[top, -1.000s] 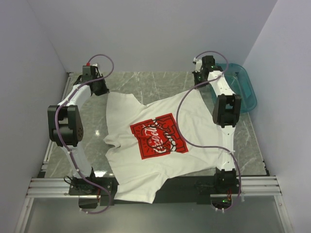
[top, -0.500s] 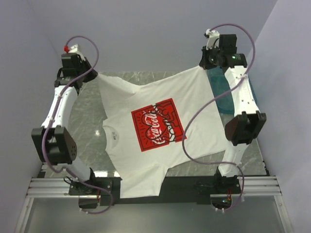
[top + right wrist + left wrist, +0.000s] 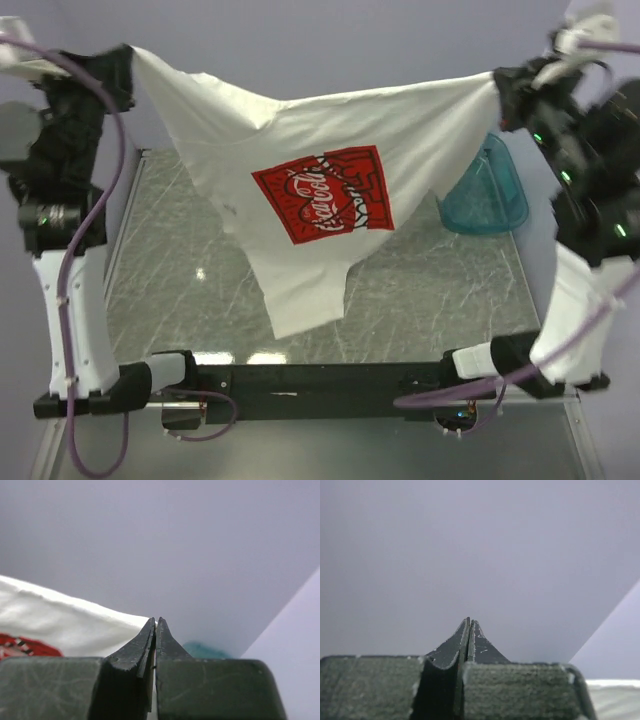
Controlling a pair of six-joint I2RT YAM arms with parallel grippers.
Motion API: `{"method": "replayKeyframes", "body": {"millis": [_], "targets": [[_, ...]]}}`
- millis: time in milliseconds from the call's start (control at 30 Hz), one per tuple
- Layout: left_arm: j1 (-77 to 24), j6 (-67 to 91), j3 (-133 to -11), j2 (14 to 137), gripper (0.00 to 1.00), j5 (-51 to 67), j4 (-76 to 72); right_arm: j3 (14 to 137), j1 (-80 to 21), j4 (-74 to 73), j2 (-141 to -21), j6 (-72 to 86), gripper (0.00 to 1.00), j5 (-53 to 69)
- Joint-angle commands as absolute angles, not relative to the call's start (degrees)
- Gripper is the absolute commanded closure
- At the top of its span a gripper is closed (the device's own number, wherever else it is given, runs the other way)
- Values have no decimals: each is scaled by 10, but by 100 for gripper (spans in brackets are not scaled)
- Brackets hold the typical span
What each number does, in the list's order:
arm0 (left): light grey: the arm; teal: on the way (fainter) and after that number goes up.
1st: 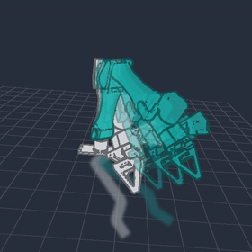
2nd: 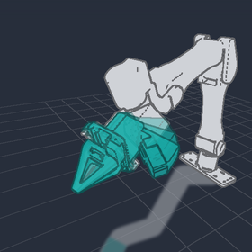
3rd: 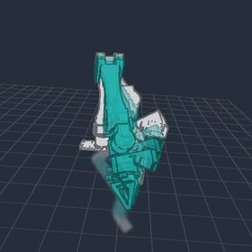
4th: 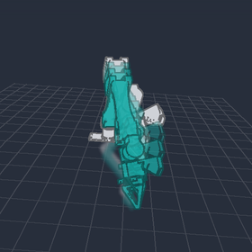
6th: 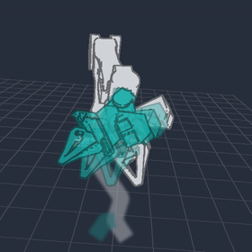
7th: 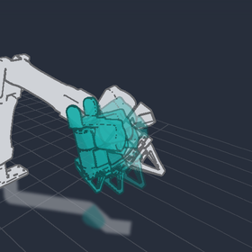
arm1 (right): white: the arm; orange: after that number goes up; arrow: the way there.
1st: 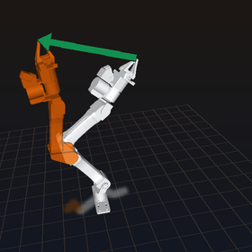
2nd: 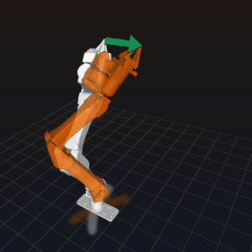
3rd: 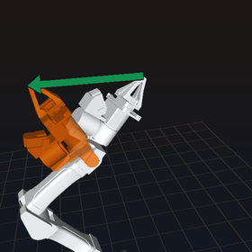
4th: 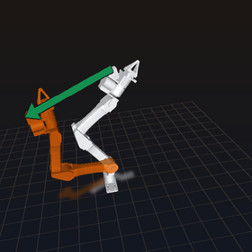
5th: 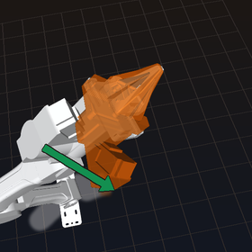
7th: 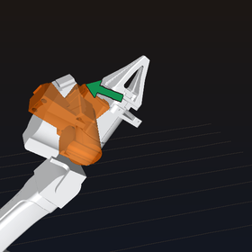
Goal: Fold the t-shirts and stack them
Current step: Flatten the tshirt out
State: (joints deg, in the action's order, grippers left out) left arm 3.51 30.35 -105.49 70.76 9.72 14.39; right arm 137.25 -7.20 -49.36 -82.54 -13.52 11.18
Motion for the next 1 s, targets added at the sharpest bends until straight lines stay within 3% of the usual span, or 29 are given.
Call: {"method": "replayKeyframes", "body": {"millis": [0,300,733,900,967], "targets": [[34,332,-1141,662,100,108,77,1404,-69,-435,-743,-156,100,58],[33,371,-1212,592,100,61,47,1443,-59,-404,-627,-178,100,12],[20,345,-1246,596,99,30,54,1439,-56,-396,-646,-191,100,-14],[16,326,-1206,618,100,33,55,1389,-56,-383,-658,-196,100,-5],[16,321,-1186,625,100,36,54,1286,-56,-344,-636,-197,100,14]]}}
